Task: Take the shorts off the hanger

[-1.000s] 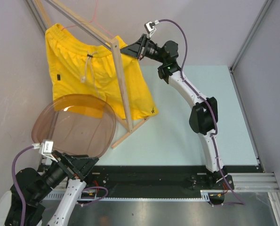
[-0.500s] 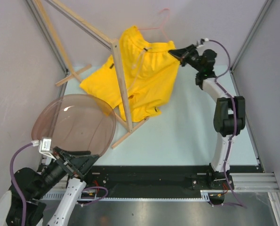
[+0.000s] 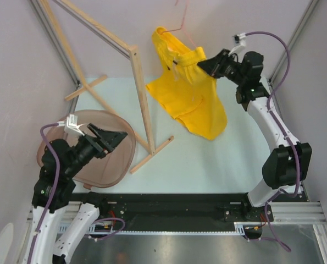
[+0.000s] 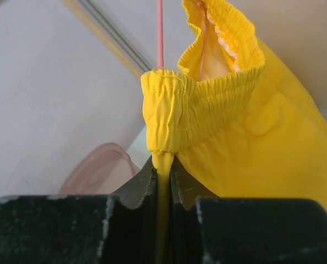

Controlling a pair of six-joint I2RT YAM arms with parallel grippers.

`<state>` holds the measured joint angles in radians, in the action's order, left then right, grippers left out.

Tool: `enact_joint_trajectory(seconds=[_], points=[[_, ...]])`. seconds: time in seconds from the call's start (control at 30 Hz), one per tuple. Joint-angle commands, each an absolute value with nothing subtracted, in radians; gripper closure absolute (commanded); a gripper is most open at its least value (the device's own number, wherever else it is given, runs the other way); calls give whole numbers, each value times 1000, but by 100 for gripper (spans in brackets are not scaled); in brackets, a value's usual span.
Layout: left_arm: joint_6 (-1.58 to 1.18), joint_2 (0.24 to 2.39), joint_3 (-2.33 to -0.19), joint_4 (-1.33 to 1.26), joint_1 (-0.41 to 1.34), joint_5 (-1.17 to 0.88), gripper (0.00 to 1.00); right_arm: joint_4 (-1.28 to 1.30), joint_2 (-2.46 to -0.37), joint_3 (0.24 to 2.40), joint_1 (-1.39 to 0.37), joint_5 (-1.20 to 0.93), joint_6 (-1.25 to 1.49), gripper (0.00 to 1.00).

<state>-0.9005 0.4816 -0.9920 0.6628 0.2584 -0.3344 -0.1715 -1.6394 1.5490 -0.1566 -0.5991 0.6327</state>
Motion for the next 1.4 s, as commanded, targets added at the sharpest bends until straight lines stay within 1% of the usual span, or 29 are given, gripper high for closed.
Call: enact_joint_trajectory(seconds=[0.0,0.03,0.07,0.13,0.17,0.3,0.37,0.43,0.5,0.67,0.73,0.8,0.83,0.9,0.93,0.97,1.03,1.13,1.23,1.37], points=[[-1006,535,-957,485,244,-227,19,-52,-1571,1534,-348,-354,277,100],[-1015,551,-957,474,239,-222,20,-38,-1566,1523,-386,-303,211,100],[-1037,577,-957,463,230,-204,20,-37,-1568,1519,-461,-216,187,100],[-1054,601,-957,448,206,-195,19,-38,-1577,1509,-520,-135,151,100],[-1080,630,-957,443,166,-205,19,-46,-1588,1508,-552,-111,129,100],[-1132,716,-939,361,57,-325,19,-87,-1615,1493,-687,-14,86,100],[-1161,764,-936,287,9,-409,20,-104,-1637,1493,-719,24,74,100],[-1173,842,-946,224,3,-493,23,-123,-1650,1493,-758,29,77,100],[-1160,920,-986,199,-26,-515,24,-133,-1669,1493,-779,35,89,100],[-1147,1025,-1014,104,-26,-534,38,-138,-1695,1485,-833,55,106,100],[-1157,1087,-1022,80,-25,-532,42,-138,-1701,1479,-848,58,104,100],[-1170,1126,-1025,33,-23,-543,42,-137,-1703,1477,-857,60,104,100],[-1170,1155,-1028,16,-17,-543,40,-135,-1706,1476,-862,60,104,100],[-1125,1189,-1060,18,-9,-526,33,-129,-1709,1476,-871,52,106,100],[-1114,1204,-1066,31,21,-528,26,-129,-1710,1474,-873,43,104,100],[-1121,1235,-1066,15,26,-532,25,-124,-1712,1474,-876,38,103,100],[-1138,1258,-1055,-41,47,-537,25,-107,-1710,1474,-884,40,101,100],[-1129,1301,-1097,-20,72,-503,25,-81,-1701,1471,-888,34,103,100],[-1109,1345,-1153,39,87,-462,30,-66,-1692,1457,-894,23,104,100],[-1053,1381,-1207,107,91,-393,34,-67,-1675,1427,-897,23,115,100]])
